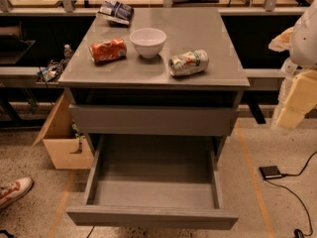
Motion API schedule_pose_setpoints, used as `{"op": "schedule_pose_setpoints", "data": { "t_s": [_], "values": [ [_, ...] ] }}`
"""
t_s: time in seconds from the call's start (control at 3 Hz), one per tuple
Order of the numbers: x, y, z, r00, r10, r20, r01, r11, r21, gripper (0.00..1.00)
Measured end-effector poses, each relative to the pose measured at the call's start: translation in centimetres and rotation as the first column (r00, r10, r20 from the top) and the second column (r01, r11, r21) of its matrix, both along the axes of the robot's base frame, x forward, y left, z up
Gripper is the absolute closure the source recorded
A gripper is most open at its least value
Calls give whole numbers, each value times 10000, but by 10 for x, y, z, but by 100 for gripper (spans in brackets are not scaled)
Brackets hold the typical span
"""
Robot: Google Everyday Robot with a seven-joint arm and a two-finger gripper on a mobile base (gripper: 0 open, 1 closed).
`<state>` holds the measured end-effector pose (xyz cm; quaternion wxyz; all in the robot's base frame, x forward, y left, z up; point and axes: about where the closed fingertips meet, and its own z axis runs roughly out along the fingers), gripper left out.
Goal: Place 7up can into middle drawer
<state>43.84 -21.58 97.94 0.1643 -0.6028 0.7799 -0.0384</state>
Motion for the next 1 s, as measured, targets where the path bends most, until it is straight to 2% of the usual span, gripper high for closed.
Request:
{"op": "schedule_pose_setpoints", "data": {
  "t_s": [0.33, 0.67, 1.0],
  "values": [
    [0, 0, 0, 10000, 0, 2, 0, 10000, 0, 0],
    [33, 3, -5, 9995, 328, 31, -328, 9994, 123, 0],
    [111, 15, -29, 9972, 749, 47, -750, 9969, 239, 0]
  ]
}}
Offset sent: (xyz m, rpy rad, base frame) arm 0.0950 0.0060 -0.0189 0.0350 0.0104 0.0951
